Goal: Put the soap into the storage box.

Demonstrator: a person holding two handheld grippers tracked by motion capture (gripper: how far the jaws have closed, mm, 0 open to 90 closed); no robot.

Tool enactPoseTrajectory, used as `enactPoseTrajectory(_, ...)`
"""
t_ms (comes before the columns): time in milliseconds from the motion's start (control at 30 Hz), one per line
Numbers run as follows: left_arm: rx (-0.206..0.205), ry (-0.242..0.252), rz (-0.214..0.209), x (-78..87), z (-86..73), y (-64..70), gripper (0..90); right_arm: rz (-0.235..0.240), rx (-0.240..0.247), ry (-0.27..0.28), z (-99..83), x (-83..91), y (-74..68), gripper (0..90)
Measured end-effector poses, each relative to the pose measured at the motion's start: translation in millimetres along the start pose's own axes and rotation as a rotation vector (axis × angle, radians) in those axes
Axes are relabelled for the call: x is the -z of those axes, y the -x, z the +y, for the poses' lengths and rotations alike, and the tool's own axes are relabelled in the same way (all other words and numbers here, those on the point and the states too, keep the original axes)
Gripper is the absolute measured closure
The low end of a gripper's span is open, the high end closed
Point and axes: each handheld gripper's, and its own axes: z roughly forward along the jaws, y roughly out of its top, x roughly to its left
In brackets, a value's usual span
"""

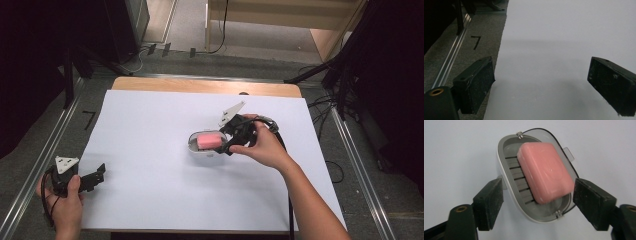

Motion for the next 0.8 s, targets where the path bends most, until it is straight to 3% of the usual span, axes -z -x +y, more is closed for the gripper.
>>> enactPoseTrajectory(100, 0.001, 0.001, 0.002, -0.1, -0.1, 0.2, 7.7, -0.010, -0.034, 0.025, -8.4, 5.7, 0.9, 22.8)
enactPoseTrajectory(200, -0.001, 0.001, 0.002, -0.2, -0.1, 0.4, 7.7, 0.001, -0.055, 0.051, -18.1, 9.4, -0.7, 13.8)
enactPoseTrajectory(333, -0.002, -0.001, 0.003, 0.0, 0.0, 0.5, 7.7, 0.011, -0.110, 0.072, -26.9, 14.0, 0.0, 14.8)
enactPoseTrajectory(500, -0.004, -0.003, 0.004, 0.2, 0.0, 0.6, 7.7, -0.043, -0.181, 0.093, -43.5, 21.4, 2.0, 14.5)
enactPoseTrajectory(800, -0.007, -0.001, 0.005, 0.2, -0.1, 0.7, 7.7, -0.082, -0.244, 0.128, -68.2, 29.9, 5.2, 14.3)
